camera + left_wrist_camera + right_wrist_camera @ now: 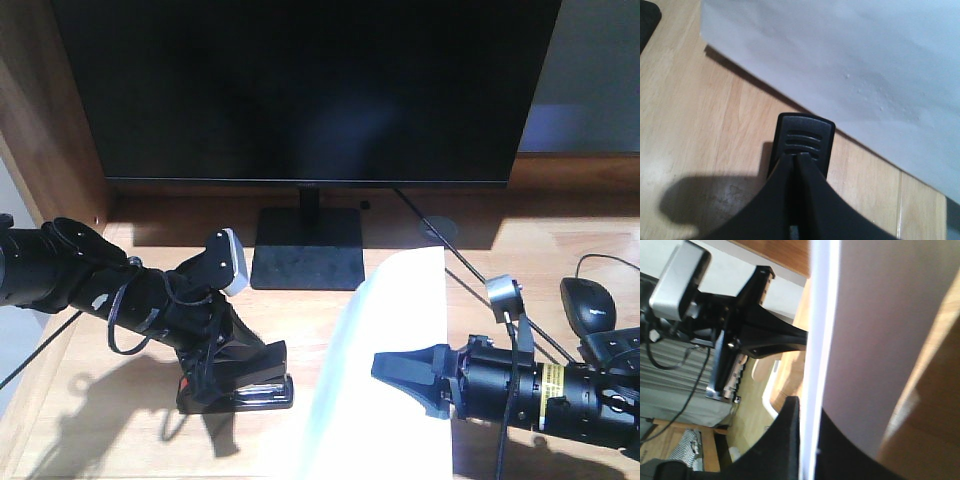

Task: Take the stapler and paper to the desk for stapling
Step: 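Lower the paper flat onto the desk beside the stapler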

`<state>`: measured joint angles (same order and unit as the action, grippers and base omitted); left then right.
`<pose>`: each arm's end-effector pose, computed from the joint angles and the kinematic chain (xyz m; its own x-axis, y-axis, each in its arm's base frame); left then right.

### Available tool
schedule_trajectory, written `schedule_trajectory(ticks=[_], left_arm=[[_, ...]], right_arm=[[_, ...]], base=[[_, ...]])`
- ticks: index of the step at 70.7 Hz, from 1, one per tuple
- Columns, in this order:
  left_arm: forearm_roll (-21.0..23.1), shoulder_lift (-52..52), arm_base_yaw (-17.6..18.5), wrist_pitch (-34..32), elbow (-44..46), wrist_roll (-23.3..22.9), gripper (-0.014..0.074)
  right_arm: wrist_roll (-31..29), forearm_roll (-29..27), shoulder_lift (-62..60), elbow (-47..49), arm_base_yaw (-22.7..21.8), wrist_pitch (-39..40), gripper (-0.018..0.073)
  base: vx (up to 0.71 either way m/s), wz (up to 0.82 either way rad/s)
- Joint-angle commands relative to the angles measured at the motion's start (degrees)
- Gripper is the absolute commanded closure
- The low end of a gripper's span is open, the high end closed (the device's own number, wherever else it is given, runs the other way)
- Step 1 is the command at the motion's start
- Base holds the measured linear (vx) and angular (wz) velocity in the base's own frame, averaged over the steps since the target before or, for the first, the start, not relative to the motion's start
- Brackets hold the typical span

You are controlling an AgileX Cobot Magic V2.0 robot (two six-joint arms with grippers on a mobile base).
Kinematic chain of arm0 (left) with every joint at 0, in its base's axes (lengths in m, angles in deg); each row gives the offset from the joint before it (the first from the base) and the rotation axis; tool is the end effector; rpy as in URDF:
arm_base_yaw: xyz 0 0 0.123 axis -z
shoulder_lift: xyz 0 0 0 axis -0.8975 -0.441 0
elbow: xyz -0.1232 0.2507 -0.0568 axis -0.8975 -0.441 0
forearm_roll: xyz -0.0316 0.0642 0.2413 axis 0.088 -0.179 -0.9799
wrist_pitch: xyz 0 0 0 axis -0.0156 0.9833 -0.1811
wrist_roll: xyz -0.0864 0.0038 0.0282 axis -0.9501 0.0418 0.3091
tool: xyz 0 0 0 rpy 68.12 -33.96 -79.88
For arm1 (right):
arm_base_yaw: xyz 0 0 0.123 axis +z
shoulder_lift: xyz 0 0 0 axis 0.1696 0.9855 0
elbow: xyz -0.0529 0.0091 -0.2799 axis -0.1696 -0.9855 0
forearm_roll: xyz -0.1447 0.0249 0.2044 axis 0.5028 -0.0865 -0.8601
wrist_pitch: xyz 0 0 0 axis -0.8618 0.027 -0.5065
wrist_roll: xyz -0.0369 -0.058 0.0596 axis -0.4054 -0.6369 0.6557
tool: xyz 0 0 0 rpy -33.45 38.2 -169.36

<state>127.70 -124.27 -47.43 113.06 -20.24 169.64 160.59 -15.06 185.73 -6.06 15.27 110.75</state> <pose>0.3039 -0.1504 0.1659 -0.2110 0.6891 -0.6933 0.9737 0.2105 -0.0872 0.2162 0.0984 0.1413 -0.8820 0.2449 -0.4027 -0.2914 0.3882 0.8743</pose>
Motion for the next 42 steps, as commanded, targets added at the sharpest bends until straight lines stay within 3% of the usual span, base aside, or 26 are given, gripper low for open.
schedule_trajectory(ticks=[1,42], left_arm=[[2.7,2.6,0.3,1.7,1.2,0.0,0.0603],[2.7,2.6,0.3,1.7,1.2,0.0,0.0603]], right_arm=[[-2.6,-1.2,-1.1,0.9,0.0,8.7,0.0561],[-5.4,4.4,-2.4,0.9,0.1,10.7,0.0561]], base=[[0.00,0.00],[0.00,0.00]])
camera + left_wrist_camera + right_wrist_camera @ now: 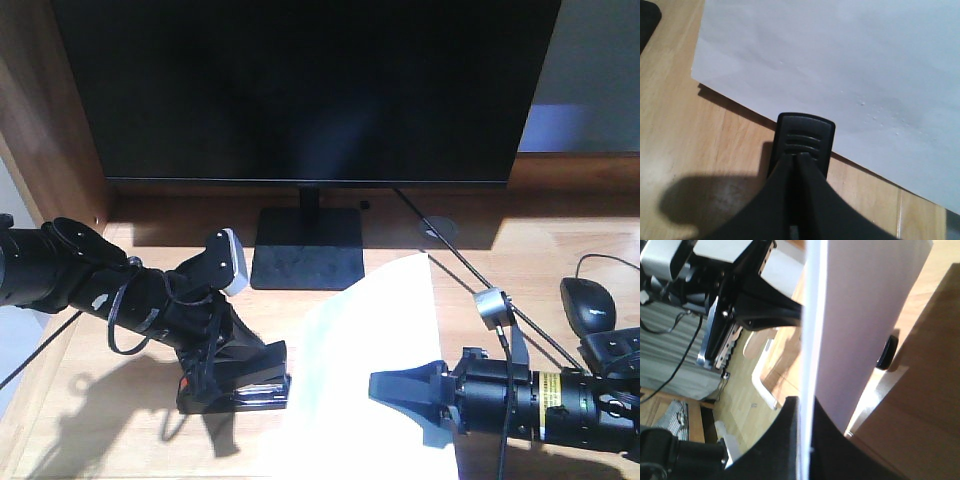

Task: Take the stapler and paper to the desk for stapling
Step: 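Lower the paper flat onto the desk beside the stapler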

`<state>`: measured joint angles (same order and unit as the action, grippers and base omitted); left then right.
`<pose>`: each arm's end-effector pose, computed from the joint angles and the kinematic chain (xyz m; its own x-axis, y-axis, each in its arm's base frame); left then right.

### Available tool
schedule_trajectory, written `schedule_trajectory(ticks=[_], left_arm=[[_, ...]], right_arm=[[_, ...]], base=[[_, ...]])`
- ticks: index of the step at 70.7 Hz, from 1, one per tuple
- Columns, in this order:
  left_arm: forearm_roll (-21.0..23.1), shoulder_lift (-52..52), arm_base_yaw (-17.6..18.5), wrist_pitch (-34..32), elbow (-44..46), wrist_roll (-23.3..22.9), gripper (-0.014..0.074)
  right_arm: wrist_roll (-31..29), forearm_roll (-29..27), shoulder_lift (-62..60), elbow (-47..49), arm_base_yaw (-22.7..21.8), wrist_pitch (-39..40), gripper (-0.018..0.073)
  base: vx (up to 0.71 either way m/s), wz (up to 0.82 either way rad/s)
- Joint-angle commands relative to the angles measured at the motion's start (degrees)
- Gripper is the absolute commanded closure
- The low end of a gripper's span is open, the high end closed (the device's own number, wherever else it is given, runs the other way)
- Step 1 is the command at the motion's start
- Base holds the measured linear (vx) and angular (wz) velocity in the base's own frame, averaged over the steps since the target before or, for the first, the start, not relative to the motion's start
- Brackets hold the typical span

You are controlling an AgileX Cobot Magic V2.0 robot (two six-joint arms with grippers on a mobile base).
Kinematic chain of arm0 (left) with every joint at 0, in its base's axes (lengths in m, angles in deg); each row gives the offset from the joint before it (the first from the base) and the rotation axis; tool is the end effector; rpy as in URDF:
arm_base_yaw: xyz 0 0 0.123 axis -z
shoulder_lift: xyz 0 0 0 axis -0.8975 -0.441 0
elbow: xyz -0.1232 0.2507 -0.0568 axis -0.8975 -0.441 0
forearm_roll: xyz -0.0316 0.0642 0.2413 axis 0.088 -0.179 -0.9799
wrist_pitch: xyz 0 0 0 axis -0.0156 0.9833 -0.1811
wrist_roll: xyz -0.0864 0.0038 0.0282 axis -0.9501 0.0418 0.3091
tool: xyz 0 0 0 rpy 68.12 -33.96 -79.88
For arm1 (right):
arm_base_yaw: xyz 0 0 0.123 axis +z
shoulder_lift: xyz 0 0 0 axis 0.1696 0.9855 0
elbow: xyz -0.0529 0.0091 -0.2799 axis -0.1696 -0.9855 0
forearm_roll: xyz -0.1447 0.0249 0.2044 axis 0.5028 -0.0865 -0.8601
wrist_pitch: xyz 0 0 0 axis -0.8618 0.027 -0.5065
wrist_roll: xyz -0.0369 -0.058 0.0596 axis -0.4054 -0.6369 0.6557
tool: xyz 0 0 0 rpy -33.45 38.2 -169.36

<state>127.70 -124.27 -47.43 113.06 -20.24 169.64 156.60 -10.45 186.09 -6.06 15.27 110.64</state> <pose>0.3039 -0.1504 0.1659 -0.2110 0.6891 -0.6933 0.9737 0.2105 -0.0872 0.2102 0.1000 0.1378 -0.8750 0.1386 -0.4638 -0.3789 0.4002 0.8344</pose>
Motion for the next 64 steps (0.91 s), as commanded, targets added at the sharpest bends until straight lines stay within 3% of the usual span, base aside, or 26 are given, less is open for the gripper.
schedule_trajectory(ticks=[1,18,41,64], left_arm=[[2.7,2.6,0.3,1.7,1.2,0.0,0.0603],[2.7,2.6,0.3,1.7,1.2,0.0,0.0603],[2.7,2.6,0.3,1.7,1.2,0.0,0.0603],[2.7,2.6,0.3,1.7,1.2,0.0,0.0603]], right_arm=[[-1.4,-0.2,-3.0,0.9,0.1,10.8,0.0561],[-2.9,0.0,-5.3,1.1,-0.1,9.9,0.0561],[-6.5,-1.6,-5.3,1.1,-0.1,-4.5,0.0561],[-9.9,-5.9,-2.3,1.2,-0.1,-5.6,0.0560]], base=[[0.00,0.00],[0.00,0.00],[0.00,0.00],[0.00,0.00]])
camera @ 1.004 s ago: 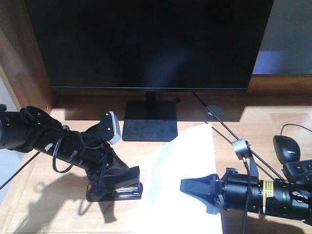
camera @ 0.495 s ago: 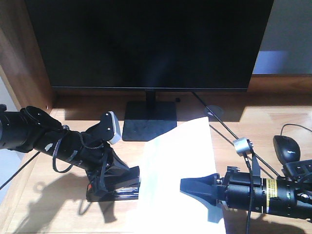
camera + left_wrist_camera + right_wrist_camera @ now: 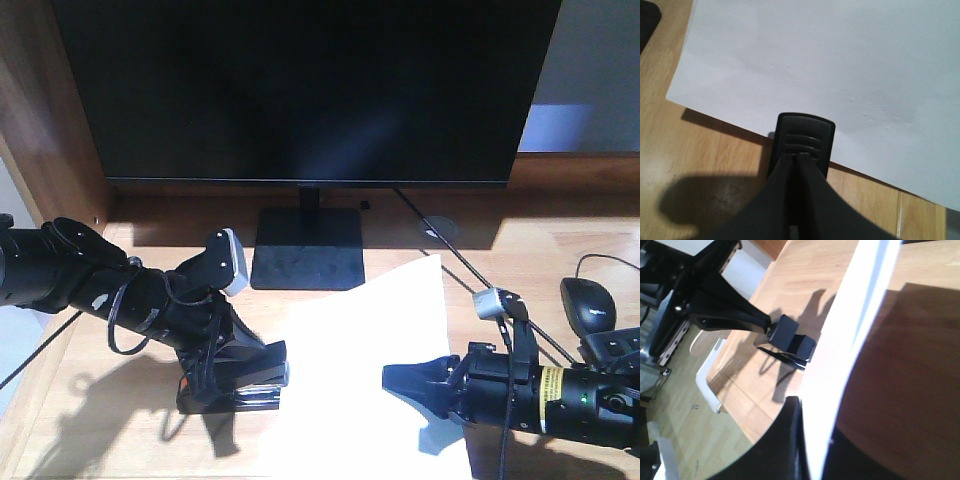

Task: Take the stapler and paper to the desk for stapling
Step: 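Lower the paper flat onto the desk beside the stapler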

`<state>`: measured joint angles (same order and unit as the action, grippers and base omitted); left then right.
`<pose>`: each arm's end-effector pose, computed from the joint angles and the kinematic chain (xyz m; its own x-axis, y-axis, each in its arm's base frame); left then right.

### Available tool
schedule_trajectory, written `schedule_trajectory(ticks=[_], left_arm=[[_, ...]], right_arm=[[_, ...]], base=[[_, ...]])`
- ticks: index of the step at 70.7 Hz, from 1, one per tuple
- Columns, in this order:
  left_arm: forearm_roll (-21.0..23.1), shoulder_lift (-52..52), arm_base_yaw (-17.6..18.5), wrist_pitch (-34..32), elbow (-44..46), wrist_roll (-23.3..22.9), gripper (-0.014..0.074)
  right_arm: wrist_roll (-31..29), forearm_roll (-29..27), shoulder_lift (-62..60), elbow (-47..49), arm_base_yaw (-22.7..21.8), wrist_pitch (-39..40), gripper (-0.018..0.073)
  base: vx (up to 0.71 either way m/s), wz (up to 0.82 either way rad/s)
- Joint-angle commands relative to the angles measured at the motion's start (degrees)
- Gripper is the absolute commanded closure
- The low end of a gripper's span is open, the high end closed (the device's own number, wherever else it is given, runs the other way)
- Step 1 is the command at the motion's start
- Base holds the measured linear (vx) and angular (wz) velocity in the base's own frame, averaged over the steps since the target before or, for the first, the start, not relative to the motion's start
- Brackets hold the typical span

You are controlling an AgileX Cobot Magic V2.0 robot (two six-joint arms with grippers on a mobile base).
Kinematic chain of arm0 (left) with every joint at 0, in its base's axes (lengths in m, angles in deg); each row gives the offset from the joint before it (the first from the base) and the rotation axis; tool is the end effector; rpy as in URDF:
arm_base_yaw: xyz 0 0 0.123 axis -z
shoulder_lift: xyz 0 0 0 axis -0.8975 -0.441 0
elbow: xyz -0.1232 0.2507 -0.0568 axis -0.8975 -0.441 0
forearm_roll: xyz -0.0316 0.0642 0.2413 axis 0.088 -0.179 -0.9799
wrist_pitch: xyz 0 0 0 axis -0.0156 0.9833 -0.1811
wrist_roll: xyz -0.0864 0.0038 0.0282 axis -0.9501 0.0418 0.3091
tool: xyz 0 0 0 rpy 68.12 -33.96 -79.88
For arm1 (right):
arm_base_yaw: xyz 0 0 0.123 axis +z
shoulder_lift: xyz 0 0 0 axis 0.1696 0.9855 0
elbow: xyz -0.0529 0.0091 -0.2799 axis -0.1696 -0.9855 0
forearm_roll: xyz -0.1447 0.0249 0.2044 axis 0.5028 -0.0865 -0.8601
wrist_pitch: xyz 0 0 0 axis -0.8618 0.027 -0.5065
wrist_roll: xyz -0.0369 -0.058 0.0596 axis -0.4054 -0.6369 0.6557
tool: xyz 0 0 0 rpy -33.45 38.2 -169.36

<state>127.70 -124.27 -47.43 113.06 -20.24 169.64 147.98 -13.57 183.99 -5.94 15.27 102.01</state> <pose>0.3039 -0.1504 0.1659 -0.2110 0.6891 -0.6933 0.9737 0.2105 -0.0872 0.2169 0.0931 0.1355 -0.7995 0.0882 -0.5942 -0.4587 0.5491 0.6986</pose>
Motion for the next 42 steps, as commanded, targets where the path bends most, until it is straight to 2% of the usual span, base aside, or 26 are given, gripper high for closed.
schedule_trajectory(ticks=[1,11,28,42], left_arm=[[2.7,2.6,0.3,1.7,1.2,0.0,0.0603],[2.7,2.6,0.3,1.7,1.2,0.0,0.0603],[2.7,2.6,0.3,1.7,1.2,0.0,0.0603],[2.7,2.6,0.3,1.7,1.2,0.0,0.0603]], right_arm=[[-1.3,-3.0,0.1,1.1,-0.1,3.1,0.0560],[-3.0,-5.5,3.7,1.1,-0.1,3.4,0.0560],[-4.4,-13.5,5.8,1.1,-0.1,3.7,0.0560],[-4.3,-13.8,5.8,1.1,0.0,4.2,0.0560]], base=[[0.00,0.00],[0.00,0.00],[0.00,0.00],[0.00,0.00]])
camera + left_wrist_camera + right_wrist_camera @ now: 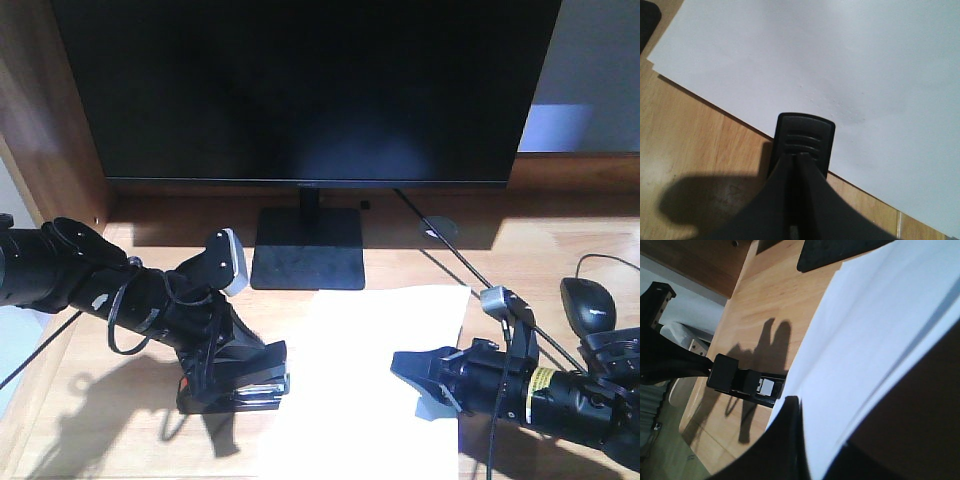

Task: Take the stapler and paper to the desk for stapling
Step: 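Lower the paper flat onto the desk beside the stapler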

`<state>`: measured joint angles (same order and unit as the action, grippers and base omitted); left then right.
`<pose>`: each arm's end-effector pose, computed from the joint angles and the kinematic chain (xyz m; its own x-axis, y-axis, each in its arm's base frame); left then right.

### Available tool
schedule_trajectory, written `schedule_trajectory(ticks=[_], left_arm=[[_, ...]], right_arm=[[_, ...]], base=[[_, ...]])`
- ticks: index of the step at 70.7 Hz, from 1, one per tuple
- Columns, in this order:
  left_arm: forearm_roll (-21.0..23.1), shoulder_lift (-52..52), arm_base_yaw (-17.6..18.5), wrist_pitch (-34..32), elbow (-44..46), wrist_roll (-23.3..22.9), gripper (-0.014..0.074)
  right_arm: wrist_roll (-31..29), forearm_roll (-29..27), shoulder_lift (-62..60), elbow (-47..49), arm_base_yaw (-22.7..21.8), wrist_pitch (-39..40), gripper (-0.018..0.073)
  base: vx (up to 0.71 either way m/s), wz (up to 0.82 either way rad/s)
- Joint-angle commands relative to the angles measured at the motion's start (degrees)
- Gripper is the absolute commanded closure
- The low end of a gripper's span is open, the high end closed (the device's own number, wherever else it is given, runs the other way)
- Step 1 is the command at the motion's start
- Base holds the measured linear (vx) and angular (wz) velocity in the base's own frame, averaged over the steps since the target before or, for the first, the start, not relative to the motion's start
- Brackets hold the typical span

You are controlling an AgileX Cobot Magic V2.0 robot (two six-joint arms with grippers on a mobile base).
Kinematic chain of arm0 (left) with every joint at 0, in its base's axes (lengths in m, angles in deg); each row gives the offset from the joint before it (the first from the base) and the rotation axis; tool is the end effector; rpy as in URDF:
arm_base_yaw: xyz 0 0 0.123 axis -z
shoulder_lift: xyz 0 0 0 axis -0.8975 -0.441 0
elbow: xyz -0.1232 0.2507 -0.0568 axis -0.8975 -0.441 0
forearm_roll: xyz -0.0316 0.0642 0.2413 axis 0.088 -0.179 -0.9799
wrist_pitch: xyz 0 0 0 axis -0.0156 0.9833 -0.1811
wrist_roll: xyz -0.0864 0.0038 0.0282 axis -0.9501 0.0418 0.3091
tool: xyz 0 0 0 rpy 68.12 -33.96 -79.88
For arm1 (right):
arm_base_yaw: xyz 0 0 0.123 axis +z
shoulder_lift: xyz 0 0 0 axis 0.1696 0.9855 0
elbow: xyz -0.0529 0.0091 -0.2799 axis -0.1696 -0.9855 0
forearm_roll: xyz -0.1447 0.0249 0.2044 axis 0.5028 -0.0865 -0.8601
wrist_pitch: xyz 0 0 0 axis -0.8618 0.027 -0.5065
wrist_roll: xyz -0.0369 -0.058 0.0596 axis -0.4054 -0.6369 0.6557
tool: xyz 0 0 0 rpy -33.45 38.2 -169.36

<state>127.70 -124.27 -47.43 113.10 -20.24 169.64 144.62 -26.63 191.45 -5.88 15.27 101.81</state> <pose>0.3038 -0.1504 0.1659 -0.2110 0.6889 -0.6934 0.9738 0.2100 -0.0876 0.2327 0.0865 0.1096 -0.8150 0.2601 -0.5177 -0.2812 0.6037 0.7460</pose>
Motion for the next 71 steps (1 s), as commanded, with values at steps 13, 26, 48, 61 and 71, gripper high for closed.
schedule_trajectory(ticks=[13,26,48,61,71], left_arm=[[2.7,2.6,0.3,1.7,1.2,0.0,0.0603],[2.7,2.6,0.3,1.7,1.2,0.0,0.0603],[2.7,2.6,0.3,1.7,1.2,0.0,0.0603],[2.7,2.6,0.3,1.7,1.2,0.0,0.0603],[2.7,2.6,0.3,1.7,1.2,0.0,0.0603]], right_arm=[[-0.9,-0.2,-1.7,1.0,0.1,7.8,0.0560],[-0.2,0.2,0.4,1.0,0.1,10.3,0.0560],[1.3,0.3,9.4,1.2,0.1,19.7,0.0560],[6.4,6.5,12.5,6.3,0.8,19.7,0.0560],[11.6,10.2,13.7,11.6,3.0,19.6,0.0560]], base=[[0.00,0.00],[0.00,0.00],[0.00,0.00],[0.00,0.00],[0.00,0.00]])
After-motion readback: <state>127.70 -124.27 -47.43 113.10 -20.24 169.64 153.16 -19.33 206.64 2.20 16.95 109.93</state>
